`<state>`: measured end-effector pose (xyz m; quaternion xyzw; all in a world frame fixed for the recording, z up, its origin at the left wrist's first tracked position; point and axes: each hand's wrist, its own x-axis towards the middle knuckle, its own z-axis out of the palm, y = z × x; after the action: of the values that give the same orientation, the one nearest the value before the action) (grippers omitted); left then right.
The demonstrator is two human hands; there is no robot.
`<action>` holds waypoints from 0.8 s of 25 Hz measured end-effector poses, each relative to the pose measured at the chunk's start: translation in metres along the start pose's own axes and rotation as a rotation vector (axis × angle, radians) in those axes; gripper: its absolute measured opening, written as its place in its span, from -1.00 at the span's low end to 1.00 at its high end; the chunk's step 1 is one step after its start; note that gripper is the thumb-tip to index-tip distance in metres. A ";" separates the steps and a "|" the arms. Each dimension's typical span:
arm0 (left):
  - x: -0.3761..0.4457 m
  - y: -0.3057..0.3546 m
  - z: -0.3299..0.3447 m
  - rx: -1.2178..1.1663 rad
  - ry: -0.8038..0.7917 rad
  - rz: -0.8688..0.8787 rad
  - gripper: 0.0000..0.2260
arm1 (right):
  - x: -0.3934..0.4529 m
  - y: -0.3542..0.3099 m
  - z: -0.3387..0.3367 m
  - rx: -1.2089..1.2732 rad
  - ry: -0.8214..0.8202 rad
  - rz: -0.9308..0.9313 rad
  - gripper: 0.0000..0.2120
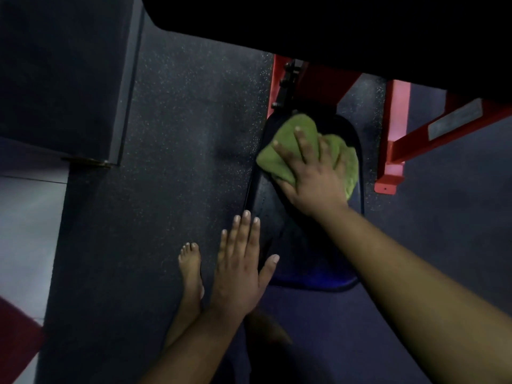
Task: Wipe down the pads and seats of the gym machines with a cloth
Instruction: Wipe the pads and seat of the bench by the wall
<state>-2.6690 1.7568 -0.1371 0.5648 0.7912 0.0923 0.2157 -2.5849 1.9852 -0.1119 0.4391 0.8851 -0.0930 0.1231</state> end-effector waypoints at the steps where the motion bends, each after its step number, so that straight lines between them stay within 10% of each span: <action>1: -0.001 0.001 -0.002 0.010 0.000 0.001 -0.32 | 0.023 0.002 -0.005 0.007 -0.020 -0.037 -0.33; 6: -0.001 0.005 -0.005 -0.010 -0.081 -0.054 -0.28 | 0.055 -0.011 -0.014 0.078 -0.008 0.096 -0.31; 13: -0.045 0.003 0.000 -0.121 -0.121 -0.153 -0.26 | -0.035 0.006 -0.001 -0.056 -0.075 -0.425 -0.38; 17: -0.044 -0.006 0.011 -0.134 -0.082 -0.114 -0.24 | 0.044 0.000 -0.005 0.040 0.015 0.041 -0.35; 20: -0.048 -0.009 0.020 -0.146 -0.024 -0.117 -0.18 | 0.008 -0.037 0.009 0.091 0.069 0.040 -0.39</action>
<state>-2.6546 1.7075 -0.1470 0.5012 0.8115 0.1303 0.2707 -2.6182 1.9666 -0.1209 0.4649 0.8746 -0.1155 0.0744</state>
